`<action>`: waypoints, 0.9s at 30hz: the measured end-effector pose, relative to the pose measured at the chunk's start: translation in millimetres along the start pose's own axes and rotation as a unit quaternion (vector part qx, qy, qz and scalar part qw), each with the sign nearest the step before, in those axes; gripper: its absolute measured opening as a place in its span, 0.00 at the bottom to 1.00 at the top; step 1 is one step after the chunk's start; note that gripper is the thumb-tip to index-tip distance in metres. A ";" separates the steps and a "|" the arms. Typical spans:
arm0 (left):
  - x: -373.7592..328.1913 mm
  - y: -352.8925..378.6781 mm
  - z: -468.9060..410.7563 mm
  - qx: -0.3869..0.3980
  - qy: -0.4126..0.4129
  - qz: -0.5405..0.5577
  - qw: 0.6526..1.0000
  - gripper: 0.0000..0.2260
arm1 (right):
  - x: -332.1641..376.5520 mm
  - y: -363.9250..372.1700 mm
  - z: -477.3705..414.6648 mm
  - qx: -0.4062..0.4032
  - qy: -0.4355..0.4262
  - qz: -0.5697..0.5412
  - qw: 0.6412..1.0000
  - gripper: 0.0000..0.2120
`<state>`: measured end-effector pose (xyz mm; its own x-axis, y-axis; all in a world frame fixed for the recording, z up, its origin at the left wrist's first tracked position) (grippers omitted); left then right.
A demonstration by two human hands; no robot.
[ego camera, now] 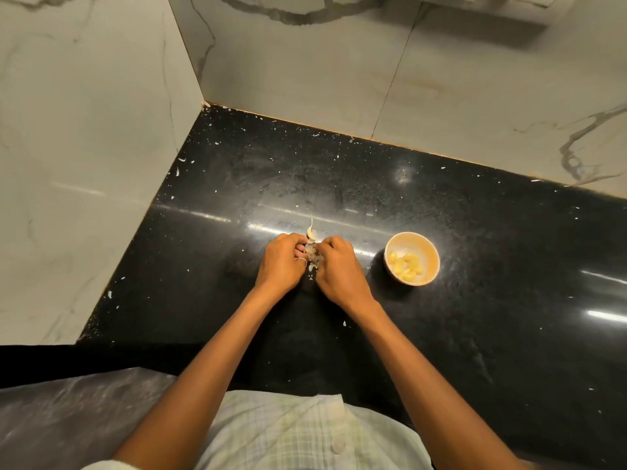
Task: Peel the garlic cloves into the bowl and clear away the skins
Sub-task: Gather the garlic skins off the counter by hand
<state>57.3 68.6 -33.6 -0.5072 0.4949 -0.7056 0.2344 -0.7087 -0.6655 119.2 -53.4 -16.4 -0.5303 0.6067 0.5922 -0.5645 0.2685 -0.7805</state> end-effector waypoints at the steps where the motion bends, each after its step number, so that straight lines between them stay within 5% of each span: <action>1: 1.0 -2.0 0.0 0.003 0.010 0.001 1.000 0.18 | -3.0 -3.0 6.7 -0.005 0.003 -0.020 1.000 0.20; 5: 15.8 -16.9 7.4 -0.028 0.018 -0.002 0.999 0.18 | -34.5 -23.6 36.0 -0.037 0.076 -0.075 0.994 0.21; 11: 22.1 -28.9 -0.5 -0.015 0.014 -0.017 1.000 0.22 | -49.9 -9.0 72.3 0.062 0.194 -0.036 0.978 0.35; 19: 4.3 -10.8 -22.9 0.036 0.057 -0.035 0.997 0.19 | -15.7 6.8 22.0 -0.017 0.141 -0.055 0.988 0.16; 23: 7.5 -11.2 -20.7 -0.025 0.068 -0.052 0.996 0.17 | -21.9 2.1 12.1 -0.039 0.112 -0.105 0.987 0.22; 27: 13.6 -19.8 -25.2 -0.059 0.062 -0.042 0.995 0.16 | -23.1 7.4 21.9 -0.085 0.047 -0.041 0.994 0.33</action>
<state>66.7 102.1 -36.2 -0.4244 0.6141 -0.6654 0.2954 -0.6008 -0.7428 113.4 -81.9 -31.5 -0.4213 0.6425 0.6401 -0.4842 0.4375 -0.7577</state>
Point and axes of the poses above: each hand's wrist, its own z-axis away from the middle knuckle, its own y-axis out of the palm, x = y × z, the point moved 3 cm from there along -z, towards the middle knuckle, and after that the axes turned 5 degrees about x, right-handed, at the moved point
